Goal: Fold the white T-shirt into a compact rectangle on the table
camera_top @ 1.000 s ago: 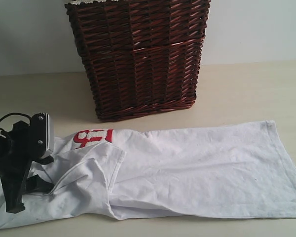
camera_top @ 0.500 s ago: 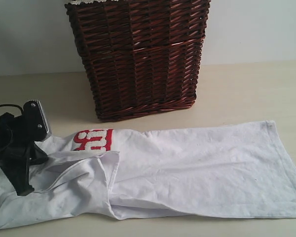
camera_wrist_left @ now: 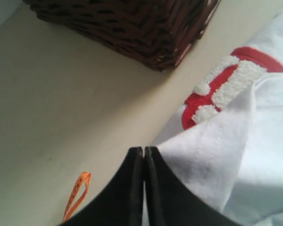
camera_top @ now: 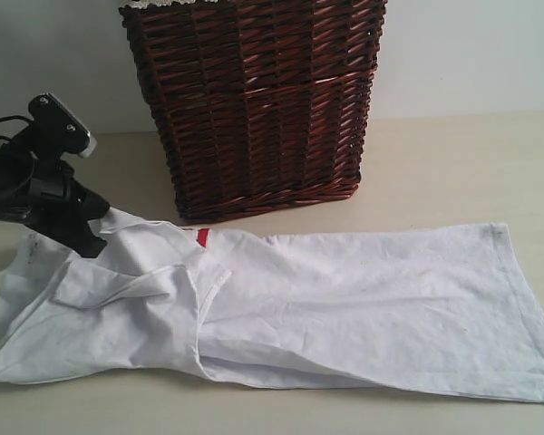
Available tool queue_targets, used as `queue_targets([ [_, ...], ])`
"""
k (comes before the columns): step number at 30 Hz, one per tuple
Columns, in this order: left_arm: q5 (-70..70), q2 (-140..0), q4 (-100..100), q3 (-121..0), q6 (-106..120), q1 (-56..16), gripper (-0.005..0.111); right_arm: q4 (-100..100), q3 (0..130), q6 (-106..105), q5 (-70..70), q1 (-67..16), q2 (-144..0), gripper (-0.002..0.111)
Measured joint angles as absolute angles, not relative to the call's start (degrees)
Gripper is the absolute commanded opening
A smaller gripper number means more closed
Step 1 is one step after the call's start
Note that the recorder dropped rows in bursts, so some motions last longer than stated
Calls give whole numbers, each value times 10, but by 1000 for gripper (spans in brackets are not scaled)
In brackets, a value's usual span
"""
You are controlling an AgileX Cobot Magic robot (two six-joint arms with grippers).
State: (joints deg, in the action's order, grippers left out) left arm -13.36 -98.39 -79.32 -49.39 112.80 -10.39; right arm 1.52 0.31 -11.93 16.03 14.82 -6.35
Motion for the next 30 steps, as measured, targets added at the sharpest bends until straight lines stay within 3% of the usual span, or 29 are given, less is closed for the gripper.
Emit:
queue_targets([
  [3,-124,-984,-795,-495,1128,-104,29,15,3,-119,160,148,-64,17],
  [5,-120,-984,-795,-496,1128,-104,51,15,3,-119,160,148,-64,17],
  [6,-119,-984,-795,-496,1128,-104,70,15,3,-119,160,148,-64,17],
  [7,-117,-984,-796,-496,1127,-104,77,15,3,-119,160,148,-64,17],
  [9,-117,-984,-806,-496,1121,-104,76,15,3,-119,160,148,-64,17],
  [14,-136,-979,-793,-470,1107,-104,57,15,3,-119,160,148,-64,17],
  [23,-359,-943,-594,-397,1118,-104,66,15,3,-119,160,148,-64,17],
  [30,-319,-942,-595,-397,1153,-104,66,15,3,-119,160,148,-64,17],
])
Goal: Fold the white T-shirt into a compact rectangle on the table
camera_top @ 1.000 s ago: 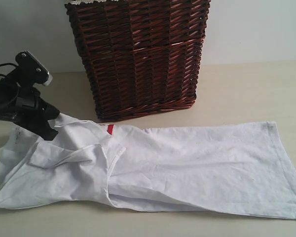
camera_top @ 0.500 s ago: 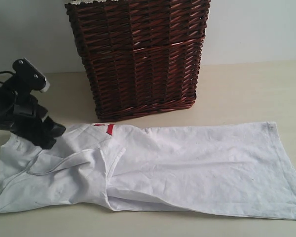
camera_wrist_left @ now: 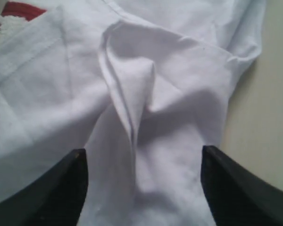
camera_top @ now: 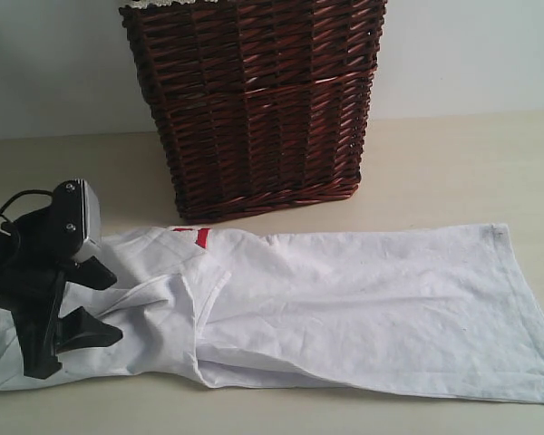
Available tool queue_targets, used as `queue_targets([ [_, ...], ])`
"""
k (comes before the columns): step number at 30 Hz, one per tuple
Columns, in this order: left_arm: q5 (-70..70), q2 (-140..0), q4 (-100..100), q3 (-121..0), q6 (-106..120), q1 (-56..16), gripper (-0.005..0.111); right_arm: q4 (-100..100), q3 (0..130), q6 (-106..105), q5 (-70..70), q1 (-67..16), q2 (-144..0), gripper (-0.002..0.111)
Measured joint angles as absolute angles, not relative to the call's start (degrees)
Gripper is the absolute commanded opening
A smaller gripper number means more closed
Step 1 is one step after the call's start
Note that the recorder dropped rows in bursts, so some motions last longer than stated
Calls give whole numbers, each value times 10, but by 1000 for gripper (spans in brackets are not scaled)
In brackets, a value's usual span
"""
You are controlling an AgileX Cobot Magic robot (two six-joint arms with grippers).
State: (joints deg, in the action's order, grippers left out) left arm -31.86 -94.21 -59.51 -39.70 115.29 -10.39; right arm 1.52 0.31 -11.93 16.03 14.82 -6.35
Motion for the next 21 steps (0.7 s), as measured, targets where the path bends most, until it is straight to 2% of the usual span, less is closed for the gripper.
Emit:
queue_targets([
  [2,-306,-942,-604,-397,1163,-104,64,15,3,-119,160,148,-64,17],
  [4,-294,-946,-614,-397,1165,-104,56,15,3,-119,160,148,-64,17],
  [12,-289,-960,-619,-397,1189,-104,0,15,3,-119,160,148,-64,17],
  [21,-276,-960,-619,-412,1201,-104,0,15,3,-119,160,148,-64,17],
])
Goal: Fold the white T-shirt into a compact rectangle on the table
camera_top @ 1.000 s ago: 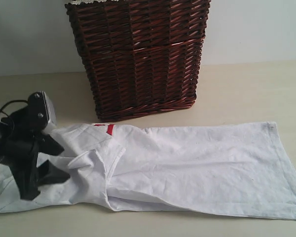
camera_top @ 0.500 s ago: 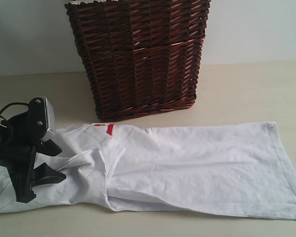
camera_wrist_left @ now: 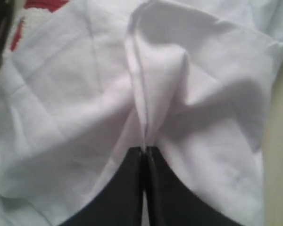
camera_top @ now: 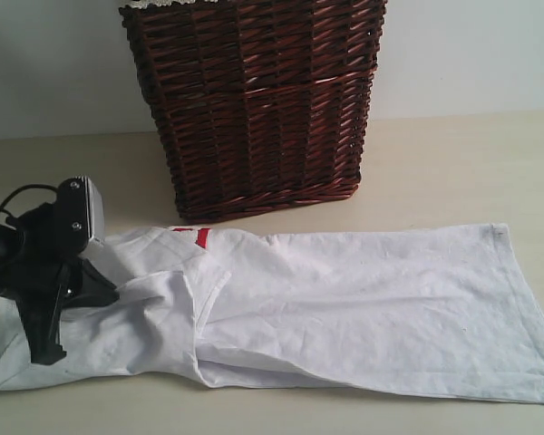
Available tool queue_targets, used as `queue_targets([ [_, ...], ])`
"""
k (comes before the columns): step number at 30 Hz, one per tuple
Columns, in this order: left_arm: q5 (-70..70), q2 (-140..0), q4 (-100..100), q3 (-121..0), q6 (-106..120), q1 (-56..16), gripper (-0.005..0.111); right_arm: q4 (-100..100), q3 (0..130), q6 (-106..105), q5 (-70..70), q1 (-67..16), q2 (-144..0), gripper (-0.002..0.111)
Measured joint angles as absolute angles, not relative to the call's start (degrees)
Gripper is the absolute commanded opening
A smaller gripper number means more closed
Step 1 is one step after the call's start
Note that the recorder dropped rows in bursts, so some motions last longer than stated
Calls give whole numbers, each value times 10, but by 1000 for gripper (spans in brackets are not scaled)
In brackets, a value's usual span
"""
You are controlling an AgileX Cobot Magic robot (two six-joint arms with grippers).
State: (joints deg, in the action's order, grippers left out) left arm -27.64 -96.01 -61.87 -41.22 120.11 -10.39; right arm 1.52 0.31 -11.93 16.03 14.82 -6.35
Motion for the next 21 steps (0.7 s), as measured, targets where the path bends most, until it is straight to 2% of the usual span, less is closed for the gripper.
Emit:
queue_targets([
  [9,-270,-984,-635,-499,1201,-104,0,15,3,-119,160,148,-64,17],
  [11,-270,-997,-635,-507,1201,-104,3,15,3,-119,160,148,-64,17],
  [13,-270,-1013,-635,-515,1201,-104,14,15,3,-119,160,148,-64,17],
  [18,-270,-1041,-646,-526,1201,-104,54,15,3,-119,160,148,-64,17],
  [21,-265,-1045,-679,-528,1201,-104,61,15,3,-119,160,148,-64,17],
])
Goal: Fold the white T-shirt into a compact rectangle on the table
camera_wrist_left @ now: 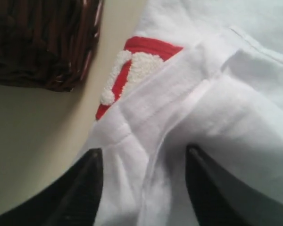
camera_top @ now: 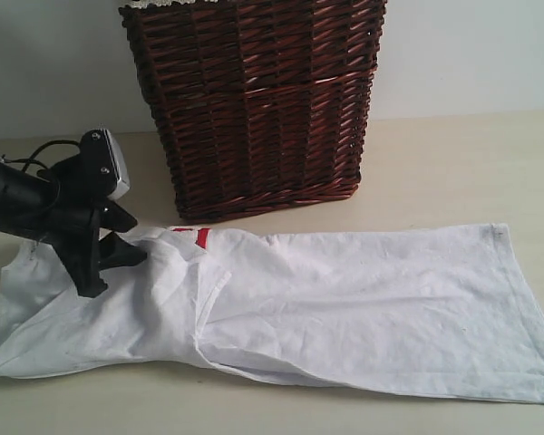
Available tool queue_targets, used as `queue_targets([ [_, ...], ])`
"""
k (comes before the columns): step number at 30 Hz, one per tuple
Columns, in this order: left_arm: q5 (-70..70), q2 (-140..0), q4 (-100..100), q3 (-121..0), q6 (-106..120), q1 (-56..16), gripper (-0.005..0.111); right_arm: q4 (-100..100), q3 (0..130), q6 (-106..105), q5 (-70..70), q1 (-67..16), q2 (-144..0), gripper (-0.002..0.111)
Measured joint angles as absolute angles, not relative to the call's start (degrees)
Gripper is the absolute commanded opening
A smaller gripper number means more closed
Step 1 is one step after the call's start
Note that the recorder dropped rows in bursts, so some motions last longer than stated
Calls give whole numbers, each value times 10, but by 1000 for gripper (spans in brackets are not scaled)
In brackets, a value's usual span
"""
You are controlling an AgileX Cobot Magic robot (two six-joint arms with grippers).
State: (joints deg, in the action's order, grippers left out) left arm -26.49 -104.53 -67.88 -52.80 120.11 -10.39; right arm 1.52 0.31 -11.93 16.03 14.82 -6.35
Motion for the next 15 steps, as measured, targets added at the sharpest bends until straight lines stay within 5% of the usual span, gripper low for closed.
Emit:
queue_targets([
  [9,-133,-1046,-805,-529,1200,-104,39,15,3,-119,160,148,-64,17],
  [15,-118,-1047,-839,-524,1186,-104,39,15,3,-119,160,148,-64,17],
])
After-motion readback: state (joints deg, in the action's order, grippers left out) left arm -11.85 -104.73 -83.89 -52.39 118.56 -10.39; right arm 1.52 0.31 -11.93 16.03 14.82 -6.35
